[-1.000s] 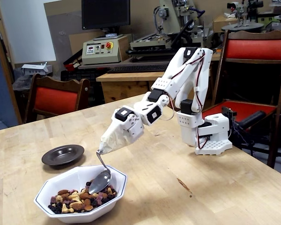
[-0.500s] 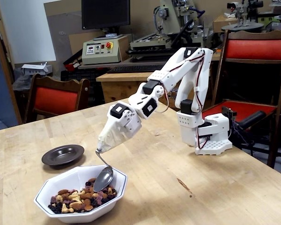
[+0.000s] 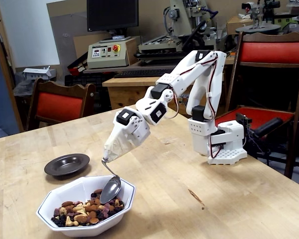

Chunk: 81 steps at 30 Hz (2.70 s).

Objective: Use spoon to take food

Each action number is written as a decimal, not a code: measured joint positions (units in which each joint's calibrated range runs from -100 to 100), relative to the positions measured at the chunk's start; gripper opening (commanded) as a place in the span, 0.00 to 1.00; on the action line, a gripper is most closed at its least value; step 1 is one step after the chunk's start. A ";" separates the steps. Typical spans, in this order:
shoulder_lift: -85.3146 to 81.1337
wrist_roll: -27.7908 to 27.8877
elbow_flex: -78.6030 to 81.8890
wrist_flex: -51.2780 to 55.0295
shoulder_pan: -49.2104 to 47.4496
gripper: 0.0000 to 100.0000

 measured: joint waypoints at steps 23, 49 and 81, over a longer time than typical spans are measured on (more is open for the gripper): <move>16.05 0.05 -1.29 -17.35 0.00 0.04; 24.03 0.05 -1.12 -33.91 -0.15 0.04; 25.15 -0.20 6.95 -52.30 -0.15 0.04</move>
